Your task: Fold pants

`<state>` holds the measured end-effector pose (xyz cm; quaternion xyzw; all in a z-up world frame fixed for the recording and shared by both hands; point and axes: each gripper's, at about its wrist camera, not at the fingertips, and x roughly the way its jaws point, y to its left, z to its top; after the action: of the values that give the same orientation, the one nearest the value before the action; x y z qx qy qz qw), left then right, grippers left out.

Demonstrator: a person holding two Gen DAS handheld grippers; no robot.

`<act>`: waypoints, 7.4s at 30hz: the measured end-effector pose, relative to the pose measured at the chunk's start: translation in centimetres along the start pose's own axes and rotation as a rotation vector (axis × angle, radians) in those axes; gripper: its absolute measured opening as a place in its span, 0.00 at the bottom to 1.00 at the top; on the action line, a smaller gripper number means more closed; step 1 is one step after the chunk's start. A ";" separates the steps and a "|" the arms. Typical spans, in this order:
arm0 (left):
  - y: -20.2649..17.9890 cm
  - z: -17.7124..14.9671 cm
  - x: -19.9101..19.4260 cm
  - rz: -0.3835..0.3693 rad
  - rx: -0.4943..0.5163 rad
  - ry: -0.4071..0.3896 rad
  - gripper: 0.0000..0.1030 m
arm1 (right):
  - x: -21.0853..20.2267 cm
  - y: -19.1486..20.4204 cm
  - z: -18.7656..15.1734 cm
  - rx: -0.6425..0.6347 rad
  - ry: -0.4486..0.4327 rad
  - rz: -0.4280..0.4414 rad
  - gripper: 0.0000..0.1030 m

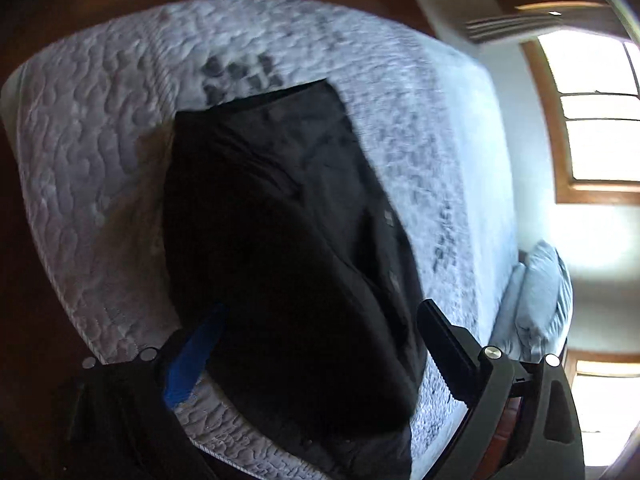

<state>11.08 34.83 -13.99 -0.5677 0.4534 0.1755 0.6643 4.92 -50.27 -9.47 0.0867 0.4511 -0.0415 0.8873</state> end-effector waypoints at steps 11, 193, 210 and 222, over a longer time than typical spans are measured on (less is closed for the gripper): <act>-1.9 0.5 0.0 -0.031 0.170 -0.067 0.14 | -0.3 0.0 -0.4 0.023 -0.015 -0.001 0.79; -5.2 -15.3 12.6 0.273 0.574 -0.207 0.96 | 5.3 -6.2 1.5 0.597 0.078 0.181 0.06; -4.5 -16.4 10.9 0.221 0.560 -0.195 0.96 | -2.0 15.5 8.2 -0.201 -0.107 0.065 0.07; -2.5 -15.4 9.7 0.211 0.491 -0.198 0.96 | 1.8 26.5 1.9 -0.485 0.040 0.146 0.07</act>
<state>11.89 17.31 -19.38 -0.3197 0.4717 0.1833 0.8011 11.46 -24.65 -6.75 -0.0955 0.4576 0.1340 0.8738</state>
